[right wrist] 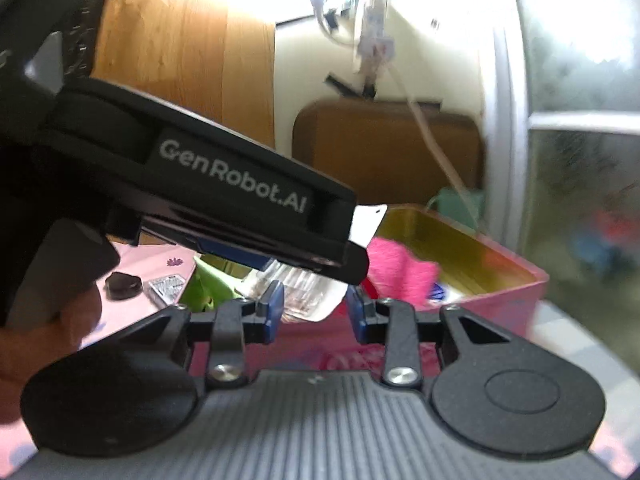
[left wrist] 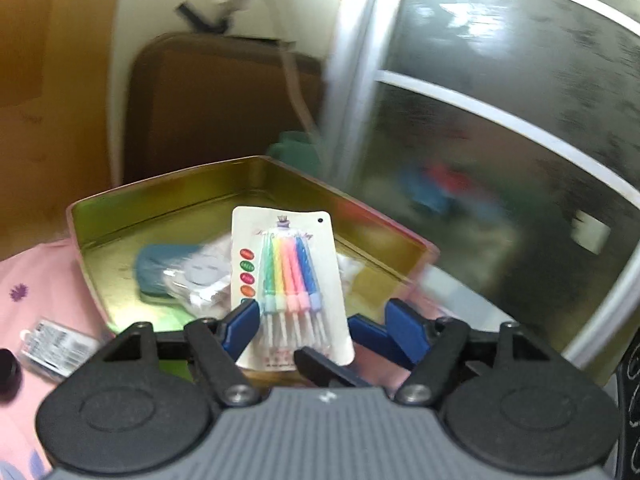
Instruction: Organize soft objects
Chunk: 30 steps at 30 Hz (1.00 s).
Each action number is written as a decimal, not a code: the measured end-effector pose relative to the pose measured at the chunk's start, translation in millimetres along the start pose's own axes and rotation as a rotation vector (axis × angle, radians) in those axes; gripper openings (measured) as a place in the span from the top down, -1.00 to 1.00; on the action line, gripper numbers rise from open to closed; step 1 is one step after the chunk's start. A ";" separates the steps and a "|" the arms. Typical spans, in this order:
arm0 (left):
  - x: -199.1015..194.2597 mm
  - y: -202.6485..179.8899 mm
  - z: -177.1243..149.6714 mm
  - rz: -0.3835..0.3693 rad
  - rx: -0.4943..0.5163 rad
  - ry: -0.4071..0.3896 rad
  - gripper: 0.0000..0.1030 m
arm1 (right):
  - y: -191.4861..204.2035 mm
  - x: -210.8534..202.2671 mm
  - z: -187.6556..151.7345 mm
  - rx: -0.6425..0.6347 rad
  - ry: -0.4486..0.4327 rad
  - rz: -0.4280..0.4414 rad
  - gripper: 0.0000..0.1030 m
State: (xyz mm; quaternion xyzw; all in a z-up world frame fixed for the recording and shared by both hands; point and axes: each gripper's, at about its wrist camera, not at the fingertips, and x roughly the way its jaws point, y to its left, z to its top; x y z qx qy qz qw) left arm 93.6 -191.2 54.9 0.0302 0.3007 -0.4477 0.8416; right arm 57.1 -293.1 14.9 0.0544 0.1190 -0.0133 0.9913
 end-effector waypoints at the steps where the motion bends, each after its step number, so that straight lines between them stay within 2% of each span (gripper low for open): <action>1: 5.5 8.3 5.3 0.018 -0.013 -0.001 -0.48 | -1.2 16.1 3.4 0.018 0.033 0.019 0.22; 4: 24.6 34.4 17.2 0.079 -0.054 0.015 -0.48 | 1.4 52.2 6.2 0.015 0.093 0.027 0.12; 5: 31.6 43.3 20.3 0.104 -0.074 0.022 -0.48 | 5.9 56.9 6.6 -0.021 0.074 -0.002 0.04; 9: 38.7 65.8 22.9 0.143 -0.140 0.027 -0.48 | 7.5 47.3 7.6 -0.016 0.044 0.020 -0.01; 11: 33.8 70.4 20.5 0.151 -0.144 0.018 -0.48 | 9.3 34.1 4.4 -0.031 0.027 0.005 -0.01; 21: -10.3 50.6 3.8 0.215 -0.102 -0.023 -0.54 | 6.2 -30.9 -14.8 0.021 -0.010 -0.037 0.00; 30: -45.4 23.0 -34.0 0.289 -0.036 -0.008 -0.56 | 1.7 -52.0 -40.6 0.140 0.097 -0.054 -0.01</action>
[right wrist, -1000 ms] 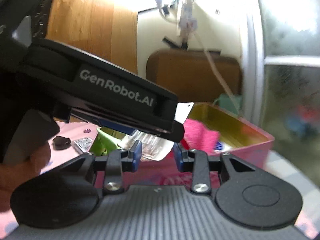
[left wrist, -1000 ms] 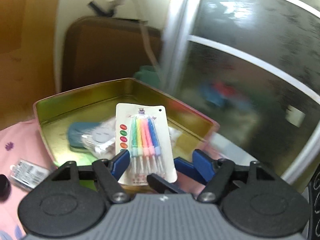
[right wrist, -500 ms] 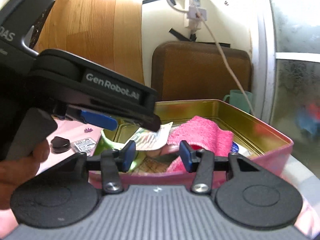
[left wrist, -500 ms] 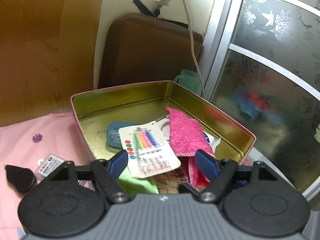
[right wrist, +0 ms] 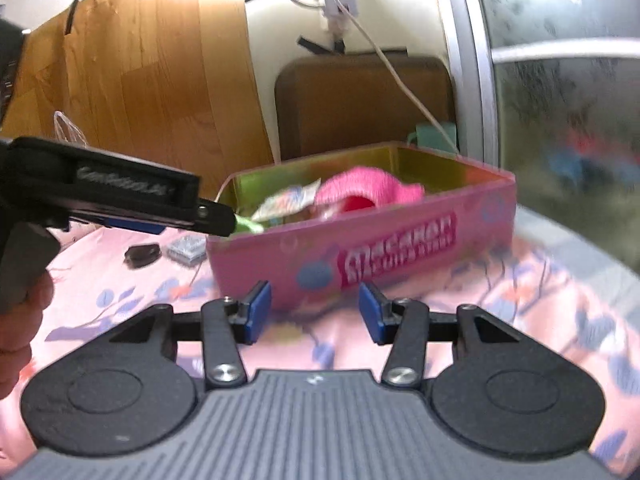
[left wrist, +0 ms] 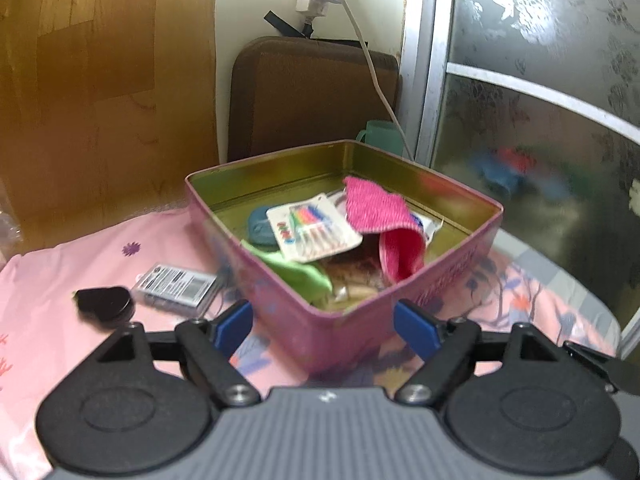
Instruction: Organize soft objects
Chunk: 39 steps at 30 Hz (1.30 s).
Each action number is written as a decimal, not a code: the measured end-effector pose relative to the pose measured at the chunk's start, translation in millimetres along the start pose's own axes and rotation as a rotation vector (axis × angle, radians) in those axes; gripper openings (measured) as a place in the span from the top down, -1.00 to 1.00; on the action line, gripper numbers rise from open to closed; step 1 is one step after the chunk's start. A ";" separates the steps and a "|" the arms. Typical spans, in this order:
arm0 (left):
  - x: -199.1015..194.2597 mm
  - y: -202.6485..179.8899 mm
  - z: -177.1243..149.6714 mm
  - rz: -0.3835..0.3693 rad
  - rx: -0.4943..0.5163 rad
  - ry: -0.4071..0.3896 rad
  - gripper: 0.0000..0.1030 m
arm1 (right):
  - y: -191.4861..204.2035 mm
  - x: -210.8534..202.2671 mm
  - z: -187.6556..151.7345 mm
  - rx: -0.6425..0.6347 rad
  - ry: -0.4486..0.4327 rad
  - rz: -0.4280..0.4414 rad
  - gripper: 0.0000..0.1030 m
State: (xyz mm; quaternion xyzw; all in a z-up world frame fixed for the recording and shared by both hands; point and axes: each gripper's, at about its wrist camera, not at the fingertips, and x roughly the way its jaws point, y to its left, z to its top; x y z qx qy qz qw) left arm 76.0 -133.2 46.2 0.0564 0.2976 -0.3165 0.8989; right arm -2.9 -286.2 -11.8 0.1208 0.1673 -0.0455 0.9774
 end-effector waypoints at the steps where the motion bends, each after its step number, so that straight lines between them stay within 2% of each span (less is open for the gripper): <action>1: -2.6 -1.2 -4.0 0.006 0.008 0.002 -0.56 | 1.4 -1.2 -2.1 0.008 0.011 0.002 -0.01; 9: -13.6 7.7 -27.8 0.061 0.025 0.027 -0.58 | 16.1 -1.0 -13.2 0.025 0.064 0.031 -0.01; 12: -14.4 13.1 -35.0 0.080 0.021 0.038 -0.74 | 17.1 -0.5 -16.3 0.040 0.079 0.029 -0.01; 15: -13.8 15.1 -44.1 0.094 0.020 0.044 -0.74 | 14.2 -1.9 -17.8 0.064 0.084 0.019 -0.01; 22: -11.2 14.0 -55.0 0.100 0.030 0.062 -0.75 | 8.1 -9.4 -15.5 0.100 0.054 -0.024 -0.01; 31: -16.2 12.1 -56.5 0.109 0.046 0.055 -0.78 | 8.0 -27.9 -8.2 0.135 -0.043 -0.040 -0.05; 39: -21.8 2.0 -55.6 0.108 0.069 0.042 -0.84 | 4.7 -29.6 -7.1 0.147 -0.055 -0.041 -0.05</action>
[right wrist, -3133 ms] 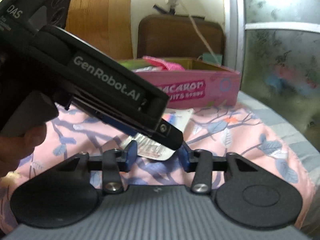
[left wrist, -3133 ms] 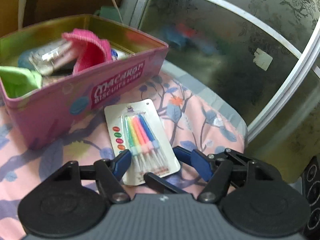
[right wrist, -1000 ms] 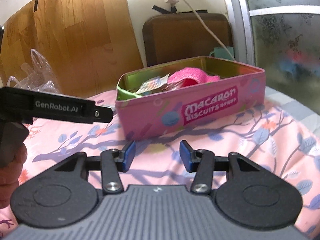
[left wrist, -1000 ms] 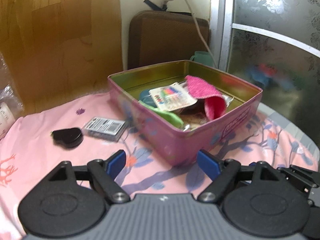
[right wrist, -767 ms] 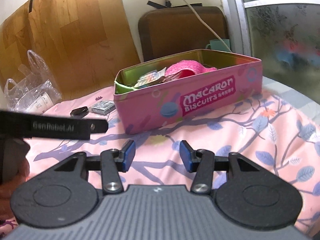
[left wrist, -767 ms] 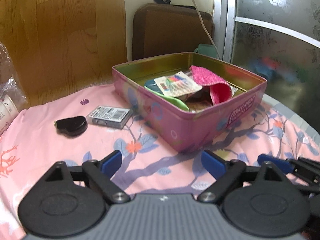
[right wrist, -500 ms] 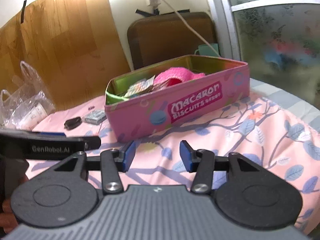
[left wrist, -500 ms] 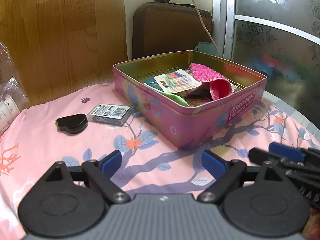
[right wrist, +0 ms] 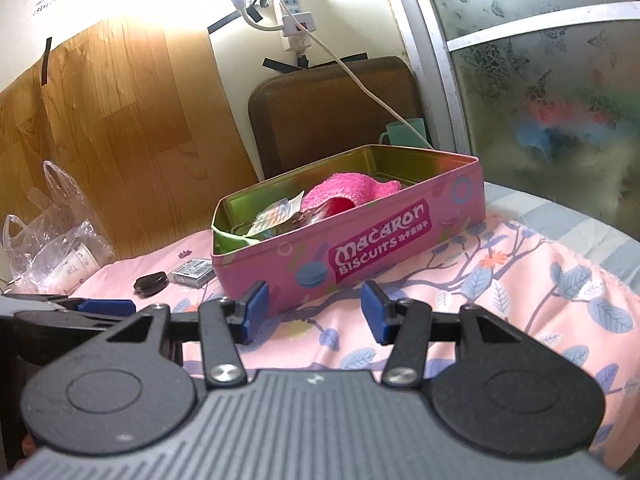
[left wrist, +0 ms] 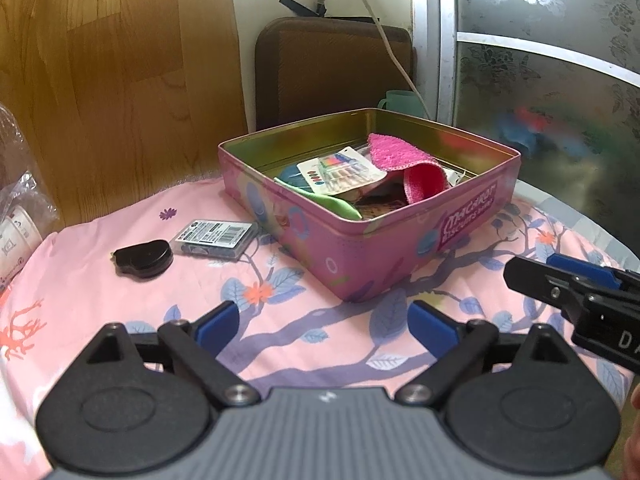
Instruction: Organize soft objects
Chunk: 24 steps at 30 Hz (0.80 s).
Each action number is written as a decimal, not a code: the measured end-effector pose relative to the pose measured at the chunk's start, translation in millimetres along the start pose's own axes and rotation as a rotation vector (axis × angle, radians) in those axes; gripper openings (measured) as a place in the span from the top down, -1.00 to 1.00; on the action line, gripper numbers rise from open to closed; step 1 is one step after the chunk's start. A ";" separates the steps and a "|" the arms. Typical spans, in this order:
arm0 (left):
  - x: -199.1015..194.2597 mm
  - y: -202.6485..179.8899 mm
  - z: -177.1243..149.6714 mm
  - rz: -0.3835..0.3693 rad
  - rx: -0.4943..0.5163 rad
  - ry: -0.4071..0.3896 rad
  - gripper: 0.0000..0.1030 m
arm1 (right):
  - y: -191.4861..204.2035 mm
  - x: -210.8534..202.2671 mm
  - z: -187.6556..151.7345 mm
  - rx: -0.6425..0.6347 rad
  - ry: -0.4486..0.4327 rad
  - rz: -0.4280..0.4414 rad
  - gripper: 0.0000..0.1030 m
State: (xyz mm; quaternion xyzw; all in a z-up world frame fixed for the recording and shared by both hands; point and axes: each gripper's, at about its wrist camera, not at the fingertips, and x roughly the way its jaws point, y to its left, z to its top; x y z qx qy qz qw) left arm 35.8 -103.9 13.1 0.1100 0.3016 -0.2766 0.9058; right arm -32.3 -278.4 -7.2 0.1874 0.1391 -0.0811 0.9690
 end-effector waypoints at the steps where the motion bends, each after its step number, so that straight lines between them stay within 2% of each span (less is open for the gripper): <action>1: -0.8 -1.1 0.1 0.001 0.004 -0.003 -0.84 | 0.2 -0.2 -0.1 0.000 -0.001 0.000 -0.05; 24: -6.3 -11.0 2.0 0.010 0.034 -0.016 -0.91 | 0.4 -3.2 0.1 0.004 -0.019 -0.003 -0.06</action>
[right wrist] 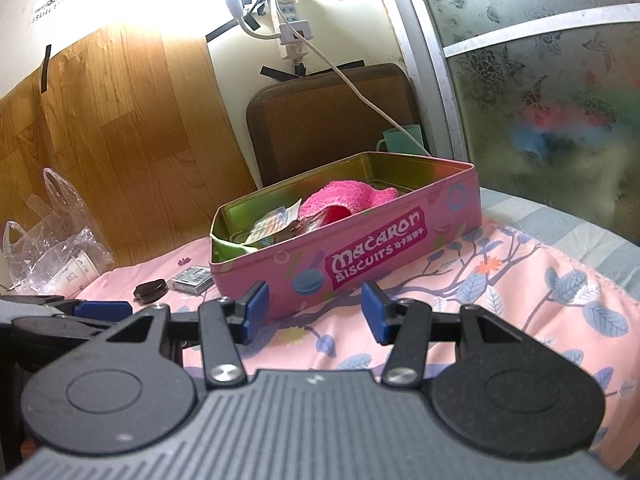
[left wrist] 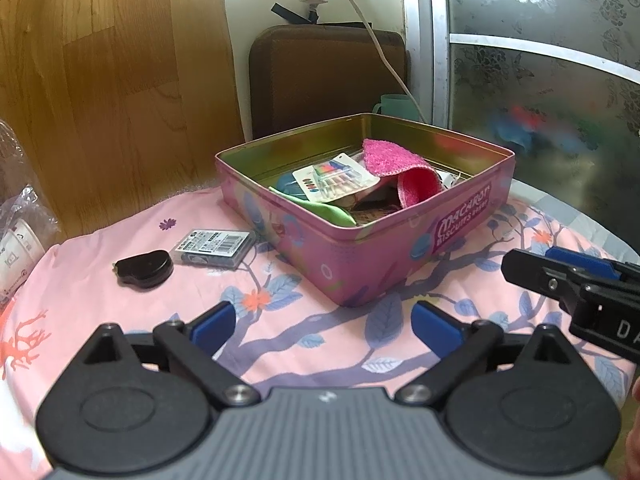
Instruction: Organize soft objects
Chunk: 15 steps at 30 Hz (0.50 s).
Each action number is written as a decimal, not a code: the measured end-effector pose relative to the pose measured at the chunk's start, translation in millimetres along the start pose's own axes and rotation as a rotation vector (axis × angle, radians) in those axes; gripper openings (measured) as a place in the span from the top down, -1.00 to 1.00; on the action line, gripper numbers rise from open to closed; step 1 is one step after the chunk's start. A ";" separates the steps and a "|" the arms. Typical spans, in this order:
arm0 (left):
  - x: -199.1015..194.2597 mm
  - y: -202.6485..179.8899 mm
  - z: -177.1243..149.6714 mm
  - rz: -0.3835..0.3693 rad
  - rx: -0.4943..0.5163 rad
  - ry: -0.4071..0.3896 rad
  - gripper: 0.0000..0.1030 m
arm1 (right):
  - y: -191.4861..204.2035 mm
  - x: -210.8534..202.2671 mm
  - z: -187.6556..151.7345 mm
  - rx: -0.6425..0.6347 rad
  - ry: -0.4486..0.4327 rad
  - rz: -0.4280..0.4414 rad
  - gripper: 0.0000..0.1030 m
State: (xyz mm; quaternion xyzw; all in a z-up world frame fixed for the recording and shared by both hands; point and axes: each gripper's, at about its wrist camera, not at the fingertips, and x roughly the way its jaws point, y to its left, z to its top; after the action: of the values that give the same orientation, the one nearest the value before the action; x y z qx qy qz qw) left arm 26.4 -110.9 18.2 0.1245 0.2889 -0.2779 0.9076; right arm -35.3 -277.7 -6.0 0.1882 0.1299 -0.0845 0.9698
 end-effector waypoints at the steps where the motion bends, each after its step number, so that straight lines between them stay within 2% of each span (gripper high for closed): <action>1: -0.2 0.2 0.2 0.001 0.000 -0.001 -0.91 | 1.0 -0.1 0.3 -0.003 0.000 0.001 -0.06; 15: 4.1 31.8 -4.4 0.031 -0.041 0.001 -0.91 | 25.7 17.1 -2.7 -0.074 0.046 0.031 -0.06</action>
State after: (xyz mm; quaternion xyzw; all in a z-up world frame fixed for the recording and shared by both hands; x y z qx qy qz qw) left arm 45.5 -85.1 14.3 0.1106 0.2932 -0.2579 0.9139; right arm -14.1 -255.1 -4.4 0.1563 0.1523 -0.0605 0.9740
